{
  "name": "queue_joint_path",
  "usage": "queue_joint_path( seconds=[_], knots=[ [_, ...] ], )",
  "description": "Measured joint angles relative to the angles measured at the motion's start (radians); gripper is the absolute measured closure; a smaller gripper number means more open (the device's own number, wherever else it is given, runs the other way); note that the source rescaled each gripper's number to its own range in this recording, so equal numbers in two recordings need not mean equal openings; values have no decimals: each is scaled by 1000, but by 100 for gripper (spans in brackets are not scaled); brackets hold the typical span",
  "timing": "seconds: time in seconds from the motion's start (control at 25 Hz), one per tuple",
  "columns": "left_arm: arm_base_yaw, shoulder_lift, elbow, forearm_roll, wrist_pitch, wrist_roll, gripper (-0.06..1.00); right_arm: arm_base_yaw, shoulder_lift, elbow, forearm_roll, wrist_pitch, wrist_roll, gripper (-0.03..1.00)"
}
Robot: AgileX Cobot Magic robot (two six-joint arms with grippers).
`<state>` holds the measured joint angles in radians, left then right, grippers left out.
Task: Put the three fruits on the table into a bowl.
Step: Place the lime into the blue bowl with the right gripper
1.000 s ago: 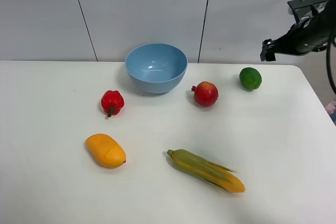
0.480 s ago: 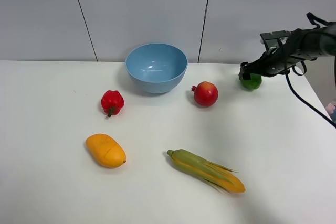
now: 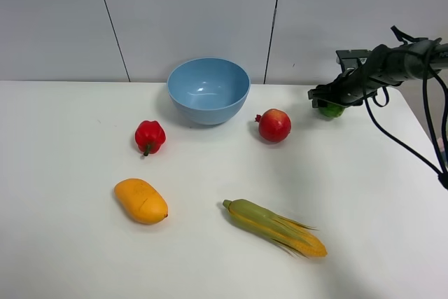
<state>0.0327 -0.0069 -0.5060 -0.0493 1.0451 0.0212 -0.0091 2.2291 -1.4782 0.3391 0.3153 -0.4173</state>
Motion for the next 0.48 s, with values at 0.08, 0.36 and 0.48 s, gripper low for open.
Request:
queue_joint_path(
  seconds=[0.08, 0.36, 0.48],
  knots=[
    [0, 0, 0, 0, 0, 0, -5, 9, -2, -13, 4, 39, 1, 96],
    [0, 0, 0, 0, 0, 0, -5, 89, -105, -127, 95, 167, 0, 96],
    [0, 0, 0, 0, 0, 0, -5, 142, -132, -227, 126, 222, 0, 96]
  ],
)
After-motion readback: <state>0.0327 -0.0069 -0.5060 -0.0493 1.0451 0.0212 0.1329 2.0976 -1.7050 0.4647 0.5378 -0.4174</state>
